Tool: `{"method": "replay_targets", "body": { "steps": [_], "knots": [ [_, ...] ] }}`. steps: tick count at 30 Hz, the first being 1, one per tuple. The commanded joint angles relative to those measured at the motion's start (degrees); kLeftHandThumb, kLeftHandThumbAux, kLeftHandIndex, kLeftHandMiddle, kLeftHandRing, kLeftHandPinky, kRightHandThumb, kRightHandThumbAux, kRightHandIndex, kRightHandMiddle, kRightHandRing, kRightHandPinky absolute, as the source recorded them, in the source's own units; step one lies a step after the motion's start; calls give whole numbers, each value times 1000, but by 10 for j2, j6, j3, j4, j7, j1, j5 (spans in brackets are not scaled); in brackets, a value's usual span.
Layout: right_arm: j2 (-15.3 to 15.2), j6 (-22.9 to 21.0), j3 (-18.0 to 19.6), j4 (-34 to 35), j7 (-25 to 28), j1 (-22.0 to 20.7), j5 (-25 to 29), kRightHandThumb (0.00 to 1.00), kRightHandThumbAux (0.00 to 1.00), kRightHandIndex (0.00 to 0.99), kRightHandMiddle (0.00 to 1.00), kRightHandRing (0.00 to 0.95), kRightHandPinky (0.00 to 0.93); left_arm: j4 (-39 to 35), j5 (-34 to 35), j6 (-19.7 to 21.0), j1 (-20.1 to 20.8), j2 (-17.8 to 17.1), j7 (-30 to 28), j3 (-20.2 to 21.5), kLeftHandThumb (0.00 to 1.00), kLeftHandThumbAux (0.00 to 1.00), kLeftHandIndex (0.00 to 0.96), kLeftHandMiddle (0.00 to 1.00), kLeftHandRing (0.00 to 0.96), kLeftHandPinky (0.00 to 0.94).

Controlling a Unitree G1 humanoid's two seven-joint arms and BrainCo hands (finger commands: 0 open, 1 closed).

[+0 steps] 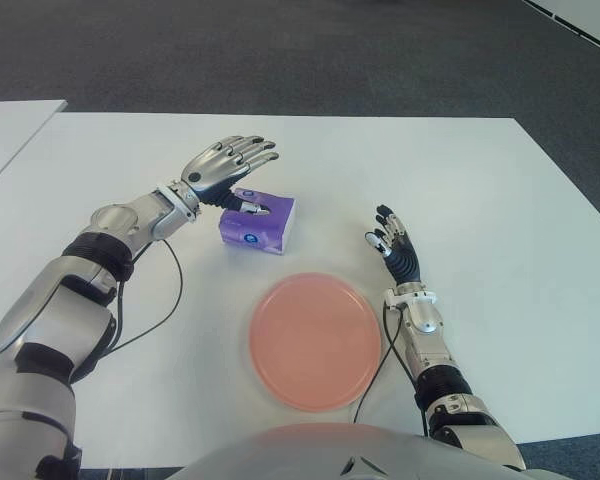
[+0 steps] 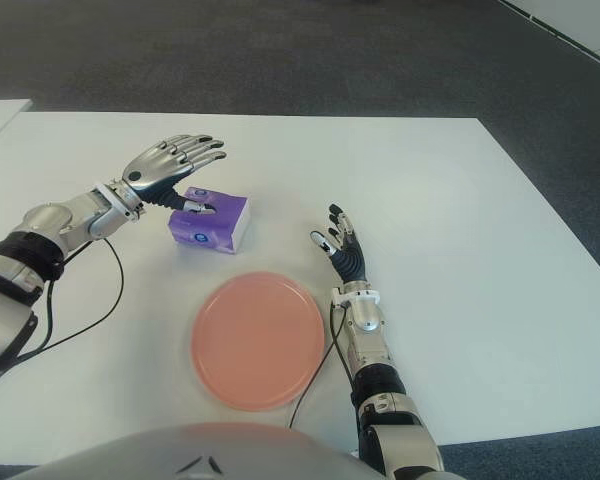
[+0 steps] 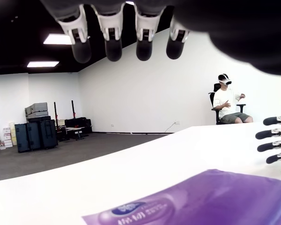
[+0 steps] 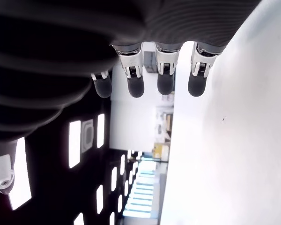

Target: Put the tissue paper into the plate.

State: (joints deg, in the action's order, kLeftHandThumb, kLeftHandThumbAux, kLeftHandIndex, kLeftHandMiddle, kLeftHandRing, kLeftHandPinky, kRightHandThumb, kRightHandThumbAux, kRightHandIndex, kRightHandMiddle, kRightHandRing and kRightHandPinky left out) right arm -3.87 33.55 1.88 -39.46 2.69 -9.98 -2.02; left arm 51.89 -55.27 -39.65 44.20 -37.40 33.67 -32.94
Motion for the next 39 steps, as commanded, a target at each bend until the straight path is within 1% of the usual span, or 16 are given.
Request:
{"method": "replay_targets", "body": {
  "steps": [1,11,21,27,32,39],
  "knots": [
    [6,-31,-6,-27,1,39,-3,0,468,0,0,0,0,11,-19,-2,6,-6,-4,-17,382,194,0,0,0,0],
    [6,-27,-7,-28,-2,40,-2,0,464,0,0,0,0,37,-26,-12,12,-3,9,-30,375,169,0,0,0,0],
    [9,-26,-5,-32,-1,39,3,0,466,0,0,0,0,56,-28,-23,10,3,5,-40,398,153,0,0,0,0],
    [9,-24,-5,-35,-1,37,3,0,462,0,0,0,0,77,-32,-20,13,12,10,-55,403,146,0,0,0,0],
    [10,-24,-5,-37,-1,35,3,0,458,0,0,0,0,109,-45,-7,13,28,21,-76,398,142,0,0,0,0],
    [12,-26,-3,-40,-1,32,7,0,464,0,0,0,0,132,-56,3,14,39,26,-100,381,141,0,0,0,0]
  ]
}}
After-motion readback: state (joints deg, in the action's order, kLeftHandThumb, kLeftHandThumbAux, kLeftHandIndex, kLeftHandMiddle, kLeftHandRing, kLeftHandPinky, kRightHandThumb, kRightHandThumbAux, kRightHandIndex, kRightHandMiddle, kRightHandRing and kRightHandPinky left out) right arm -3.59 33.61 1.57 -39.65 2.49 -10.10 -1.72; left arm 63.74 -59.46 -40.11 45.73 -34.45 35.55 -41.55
